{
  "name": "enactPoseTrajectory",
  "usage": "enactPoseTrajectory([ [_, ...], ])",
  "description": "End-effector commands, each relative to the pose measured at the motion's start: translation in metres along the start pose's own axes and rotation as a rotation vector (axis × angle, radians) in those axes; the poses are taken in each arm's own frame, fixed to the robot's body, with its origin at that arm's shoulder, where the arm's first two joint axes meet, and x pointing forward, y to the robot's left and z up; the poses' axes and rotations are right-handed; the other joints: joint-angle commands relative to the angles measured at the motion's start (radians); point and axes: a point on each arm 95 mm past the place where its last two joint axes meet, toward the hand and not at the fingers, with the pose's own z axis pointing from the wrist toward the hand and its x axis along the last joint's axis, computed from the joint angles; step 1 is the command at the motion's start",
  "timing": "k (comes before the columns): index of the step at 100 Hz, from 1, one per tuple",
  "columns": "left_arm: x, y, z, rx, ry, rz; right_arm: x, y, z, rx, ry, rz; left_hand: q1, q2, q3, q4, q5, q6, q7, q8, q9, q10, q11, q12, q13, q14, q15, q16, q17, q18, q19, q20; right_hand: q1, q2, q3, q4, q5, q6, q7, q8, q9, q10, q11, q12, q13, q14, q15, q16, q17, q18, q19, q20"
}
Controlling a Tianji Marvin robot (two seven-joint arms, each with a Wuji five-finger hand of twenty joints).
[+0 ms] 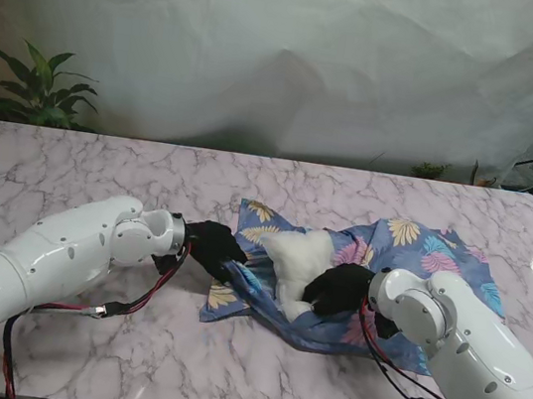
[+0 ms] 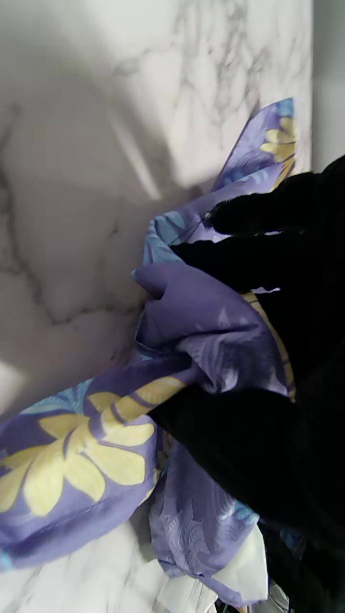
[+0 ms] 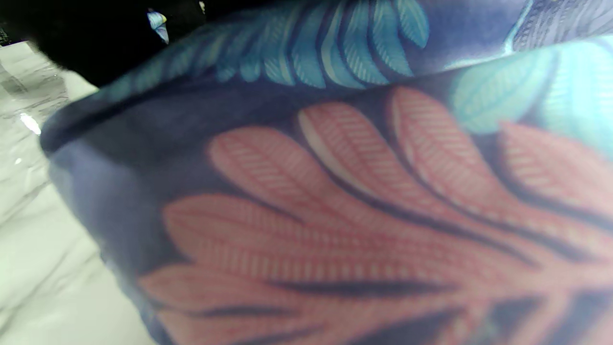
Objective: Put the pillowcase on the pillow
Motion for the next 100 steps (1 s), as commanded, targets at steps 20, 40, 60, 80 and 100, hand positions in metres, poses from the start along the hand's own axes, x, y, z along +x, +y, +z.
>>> enactPoseTrajectory([
  [20, 0.0, 0.005, -0.007, -0.168, 0.061, -0.015, -0.007, -0.027, 0.005, 0.073, -0.027, 0.022, 0.132, 0.114, -0.097, -0.032, -0.326, -0.093, -0.872, -0.97, 0.028, -0.027, 0.256, 0.064, -0.023, -0.076, 0.174, 0.26, -0.045, -0.032, -0.016, 0.055, 0.034, -0.02, 0.032, -0.018, 0.004, -0.012, 0.042, 0.007, 0.012, 0.046, 0.018, 0.009, 0.049, 0.069, 0.016, 0.011, 0.013, 0.098, -0.036, -0.013],
  [40, 0.002, 0.013, -0.007, -0.154, 0.114, 0.015, -0.005, -0.006, -0.002, 0.008, -0.048, 0.036, 0.121, 0.115, -0.032, -0.039, 0.01, -0.188, -0.683, -0.949, -0.036, -0.002, 0.599, 0.041, -0.066, -0.119, 0.385, 0.338, -0.045, -0.047, 0.03, 0.135, -0.036, 0.02, -0.092, -0.001, -0.013, 0.003, 0.017, 0.021, -0.005, 0.065, 0.013, 0.006, 0.04, 0.093, 0.023, 0.015, 0.008, 0.118, -0.041, -0.015],
  [60, 0.011, 0.024, -0.007, -0.111, 0.157, 0.045, 0.005, 0.021, -0.017, -0.108, -0.088, 0.074, 0.109, 0.091, -0.009, -0.039, 0.081, -0.208, -0.539, -0.949, -0.004, -0.001, 0.65, 0.038, -0.036, -0.129, 0.427, 0.315, -0.028, -0.048, 0.063, 0.144, -0.063, 0.013, -0.184, -0.001, -0.04, 0.009, -0.007, 0.019, -0.031, 0.082, 0.007, 0.004, 0.019, 0.118, 0.029, 0.019, 0.006, 0.176, -0.035, -0.015],
  [80, 0.015, 0.029, -0.004, -0.117, 0.176, 0.052, 0.017, 0.047, -0.033, -0.239, -0.138, 0.079, 0.105, 0.089, -0.001, -0.039, 0.076, -0.207, -0.535, -0.952, -0.006, 0.001, 0.649, 0.04, -0.039, -0.127, 0.426, 0.312, -0.03, -0.045, 0.063, 0.142, -0.053, 0.002, -0.217, -0.001, -0.043, 0.011, -0.018, 0.019, -0.033, 0.092, 0.008, 0.004, 0.021, 0.127, 0.035, 0.023, 0.013, 0.199, -0.02, -0.01],
  [100, 0.016, 0.031, -0.003, -0.126, 0.183, 0.051, 0.02, 0.071, -0.029, -0.376, -0.193, 0.075, 0.103, 0.087, 0.004, -0.039, 0.079, -0.207, -0.535, -0.955, -0.004, 0.001, 0.647, 0.04, -0.04, -0.126, 0.424, 0.309, -0.03, -0.042, 0.063, 0.14, -0.046, 0.011, -0.237, -0.002, -0.056, 0.026, -0.035, 0.018, -0.044, 0.094, 0.012, 0.006, 0.018, 0.132, 0.035, 0.026, 0.021, 0.198, -0.002, -0.003],
])
